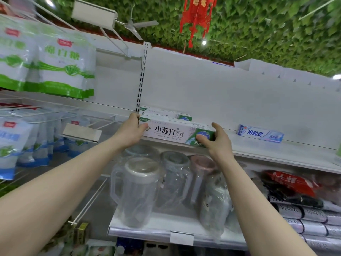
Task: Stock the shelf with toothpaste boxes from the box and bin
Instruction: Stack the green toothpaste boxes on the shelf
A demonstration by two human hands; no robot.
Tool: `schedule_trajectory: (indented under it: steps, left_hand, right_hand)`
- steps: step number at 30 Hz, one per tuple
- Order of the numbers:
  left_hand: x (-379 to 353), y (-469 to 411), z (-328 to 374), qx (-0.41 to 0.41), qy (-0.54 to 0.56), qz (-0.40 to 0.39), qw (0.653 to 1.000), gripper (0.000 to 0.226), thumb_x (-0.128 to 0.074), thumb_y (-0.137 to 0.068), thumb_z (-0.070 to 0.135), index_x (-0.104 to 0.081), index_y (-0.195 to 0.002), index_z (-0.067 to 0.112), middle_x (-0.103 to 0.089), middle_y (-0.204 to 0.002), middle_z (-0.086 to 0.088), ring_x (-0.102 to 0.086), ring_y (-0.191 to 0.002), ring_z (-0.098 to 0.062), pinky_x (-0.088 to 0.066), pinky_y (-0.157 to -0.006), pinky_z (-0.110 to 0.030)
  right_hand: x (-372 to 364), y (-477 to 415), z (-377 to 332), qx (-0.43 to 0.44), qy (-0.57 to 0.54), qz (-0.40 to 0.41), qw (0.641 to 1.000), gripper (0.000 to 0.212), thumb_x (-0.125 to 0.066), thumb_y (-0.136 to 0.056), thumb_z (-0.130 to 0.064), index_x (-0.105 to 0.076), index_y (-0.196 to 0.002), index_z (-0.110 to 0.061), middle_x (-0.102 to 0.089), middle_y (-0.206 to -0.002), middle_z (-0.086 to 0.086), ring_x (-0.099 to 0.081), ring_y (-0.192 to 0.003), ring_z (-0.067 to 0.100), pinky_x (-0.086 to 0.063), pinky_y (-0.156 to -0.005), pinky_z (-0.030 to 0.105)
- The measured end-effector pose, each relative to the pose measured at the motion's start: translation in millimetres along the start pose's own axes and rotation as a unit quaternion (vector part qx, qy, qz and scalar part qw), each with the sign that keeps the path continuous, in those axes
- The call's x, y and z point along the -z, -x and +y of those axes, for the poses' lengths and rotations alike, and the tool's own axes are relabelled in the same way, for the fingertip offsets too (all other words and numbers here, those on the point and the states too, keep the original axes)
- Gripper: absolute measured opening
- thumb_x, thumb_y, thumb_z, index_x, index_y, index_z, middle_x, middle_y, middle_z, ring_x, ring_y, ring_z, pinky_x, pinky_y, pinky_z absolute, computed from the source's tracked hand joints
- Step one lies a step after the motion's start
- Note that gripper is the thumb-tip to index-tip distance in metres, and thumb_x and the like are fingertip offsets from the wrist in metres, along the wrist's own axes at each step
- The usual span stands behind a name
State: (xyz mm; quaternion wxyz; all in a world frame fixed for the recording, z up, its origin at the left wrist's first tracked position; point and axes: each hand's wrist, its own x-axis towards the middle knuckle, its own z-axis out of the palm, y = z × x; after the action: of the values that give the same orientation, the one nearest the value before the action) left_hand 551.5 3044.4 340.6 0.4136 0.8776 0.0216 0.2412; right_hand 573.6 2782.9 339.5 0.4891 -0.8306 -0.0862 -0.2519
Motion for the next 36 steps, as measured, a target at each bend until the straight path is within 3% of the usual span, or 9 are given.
schedule_trajectory:
  steps: [4, 8, 12, 14, 16, 18, 21, 30, 36]
  left_hand:
    - [6, -3, -10, -0.007, -0.008, 0.029, 1.0, 0.041, -0.051, -0.098, 0.028, -0.041, -0.131, 0.007, -0.059, -0.124, -0.013, -0.055, -0.112, -0.03, -0.041, -0.084, -0.035]
    - [8, -5, -16, -0.012, 0.004, 0.044, 0.999, 0.041, -0.055, -0.096, 0.03, -0.042, -0.129, 0.009, -0.061, -0.127, -0.009, -0.059, -0.112, -0.028, -0.043, -0.088, -0.034]
    - [4, 1, -16, -0.052, -0.026, 0.13, 0.99, 0.054, -0.067, -0.089, 0.026, -0.04, -0.131, 0.005, -0.051, -0.134, -0.01, -0.049, -0.121, -0.03, -0.037, -0.093, -0.034]
    - [3, 6, -17, -0.117, -0.067, 0.202, 0.97, 0.05, -0.073, -0.083, 0.02, -0.047, -0.123, 0.005, -0.048, -0.125, -0.012, -0.046, -0.115, -0.028, -0.035, -0.094, -0.031]
    - [0, 10, -19, -0.199, -0.122, 0.225, 0.946, 0.036, -0.073, -0.081, 0.012, -0.055, -0.111, 0.007, -0.051, -0.114, -0.01, -0.047, -0.105, -0.026, -0.039, -0.087, -0.03]
    - [-5, 13, -21, -0.268, -0.154, 0.192, 0.931, 0.023, -0.071, -0.082, 0.006, -0.061, -0.103, 0.01, -0.056, -0.105, -0.006, -0.052, -0.099, -0.026, -0.047, -0.079, -0.035]
    - [-11, 11, -27, -0.3, -0.19, 0.152, 0.922, 0.018, -0.067, -0.086, 0.006, -0.066, -0.104, 0.012, -0.06, -0.103, -0.004, -0.055, -0.096, -0.025, -0.051, -0.075, -0.038]
    - [-17, -16, -26, -0.238, -0.23, 0.11, 0.937, 0.029, -0.047, -0.1, 0.03, -0.062, -0.119, 0.014, -0.057, -0.119, -0.004, -0.052, -0.111, -0.024, -0.045, -0.084, -0.035]
    - [-19, -36, -19, -0.196, -0.265, 0.067, 0.942, 0.039, -0.036, -0.102, 0.04, -0.066, -0.117, 0.019, -0.057, -0.119, -0.001, -0.055, -0.108, -0.024, -0.042, -0.082, -0.034]
  right_hand:
    - [-13, -6, -3, 0.003, 0.015, -0.016, 1.0, 0.071, -0.072, -0.087, -0.027, -0.039, -0.148, -0.015, -0.052, -0.141, 0.007, -0.052, -0.12, 0.019, -0.036, -0.095, 0.021]
    - [-21, -8, -5, 0.01, 0.038, -0.02, 0.999, 0.067, -0.067, -0.091, -0.029, -0.037, -0.149, -0.013, -0.055, -0.137, 0.007, -0.053, -0.113, 0.017, -0.035, -0.09, 0.019]
    - [-30, 2, 0, 0.115, 0.153, 0.1, 0.976, 0.056, -0.07, -0.088, -0.028, -0.048, -0.137, -0.011, -0.052, -0.132, 0.008, -0.047, -0.118, 0.025, -0.035, -0.092, 0.027]
    - [-35, 8, 4, 0.187, 0.202, 0.165, 0.947, 0.039, -0.072, -0.085, -0.023, -0.057, -0.119, -0.011, -0.051, -0.121, 0.01, -0.048, -0.107, 0.028, -0.038, -0.086, 0.029]
    - [-42, 14, 9, 0.229, 0.238, 0.179, 0.927, 0.025, -0.072, -0.085, -0.021, -0.061, -0.105, -0.011, -0.053, -0.11, 0.01, -0.048, -0.096, 0.03, -0.044, -0.078, 0.038]
    - [-49, 16, 15, 0.235, 0.257, 0.156, 0.924, 0.019, -0.07, -0.085, -0.019, -0.064, -0.101, -0.011, -0.055, -0.107, 0.01, -0.048, -0.094, 0.031, -0.045, -0.075, 0.042]
    - [-54, 14, 19, 0.237, 0.249, 0.136, 0.929, 0.013, -0.063, -0.089, -0.014, -0.065, -0.102, -0.01, -0.056, -0.109, 0.011, -0.047, -0.093, 0.033, -0.044, -0.077, 0.041]
    - [-61, -10, 8, 0.191, 0.264, 0.053, 0.944, 0.025, -0.047, -0.1, -0.026, -0.067, -0.106, -0.012, -0.055, -0.115, 0.008, -0.048, -0.101, 0.03, -0.043, -0.087, 0.041]
    - [-67, -33, 2, 0.128, 0.265, 0.008, 0.955, 0.035, -0.039, -0.101, -0.033, -0.067, -0.102, -0.012, -0.053, -0.112, 0.007, -0.049, -0.103, 0.031, -0.041, -0.084, 0.036]
